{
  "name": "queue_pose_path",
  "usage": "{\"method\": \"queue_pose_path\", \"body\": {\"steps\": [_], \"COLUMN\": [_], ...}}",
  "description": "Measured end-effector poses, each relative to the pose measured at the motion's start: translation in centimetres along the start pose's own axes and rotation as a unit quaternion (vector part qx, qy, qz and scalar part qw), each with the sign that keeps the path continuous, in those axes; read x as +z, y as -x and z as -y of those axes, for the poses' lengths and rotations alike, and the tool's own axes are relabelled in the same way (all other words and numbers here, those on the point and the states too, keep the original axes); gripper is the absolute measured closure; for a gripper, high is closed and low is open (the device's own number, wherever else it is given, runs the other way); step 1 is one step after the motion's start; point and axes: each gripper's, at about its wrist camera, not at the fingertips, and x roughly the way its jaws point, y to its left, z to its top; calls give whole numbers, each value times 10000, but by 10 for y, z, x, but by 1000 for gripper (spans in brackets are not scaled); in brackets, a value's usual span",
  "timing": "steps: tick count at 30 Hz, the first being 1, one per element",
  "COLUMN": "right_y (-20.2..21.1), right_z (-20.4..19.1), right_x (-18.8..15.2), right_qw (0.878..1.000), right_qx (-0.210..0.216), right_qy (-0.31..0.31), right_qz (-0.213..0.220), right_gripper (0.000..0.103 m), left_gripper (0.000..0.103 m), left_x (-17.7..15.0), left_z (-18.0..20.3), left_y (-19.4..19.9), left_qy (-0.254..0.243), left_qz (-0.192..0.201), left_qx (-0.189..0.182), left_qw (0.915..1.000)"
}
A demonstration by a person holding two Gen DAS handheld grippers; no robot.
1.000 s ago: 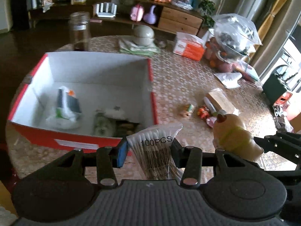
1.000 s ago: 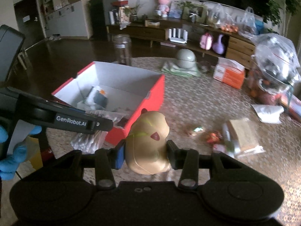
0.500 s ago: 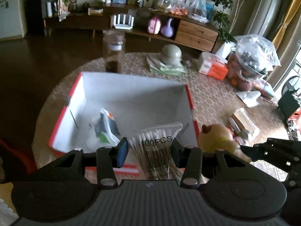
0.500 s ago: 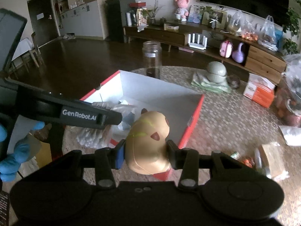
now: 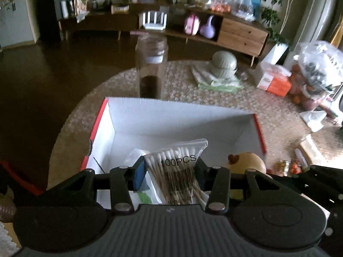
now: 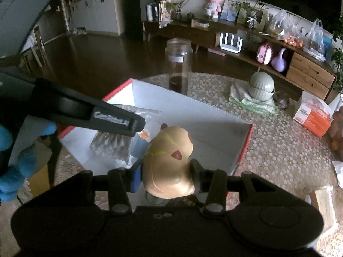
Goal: Organize objects
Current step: 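Carry the swab pack and tan figure into the red shoebox and release both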
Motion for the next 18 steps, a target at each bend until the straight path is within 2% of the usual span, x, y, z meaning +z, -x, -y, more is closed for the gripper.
{"method": "queue_pose_path", "body": {"steps": [8, 18], "right_y": [-51, -75], "right_z": [17, 18], "right_x": [1, 3], "right_qw": [9989, 9975], "right_qx": [-10, -30], "right_qy": [-241, -239], "right_qz": [-408, -659], "right_gripper": [58, 58], "left_gripper": [57, 57], "left_x": [6, 14], "left_z": [-2, -7], "left_y": [-58, -101], "left_qy": [139, 295], "left_qz": [-328, -738], "left_qx": [-15, 108], "left_qw": [9994, 9968]}}
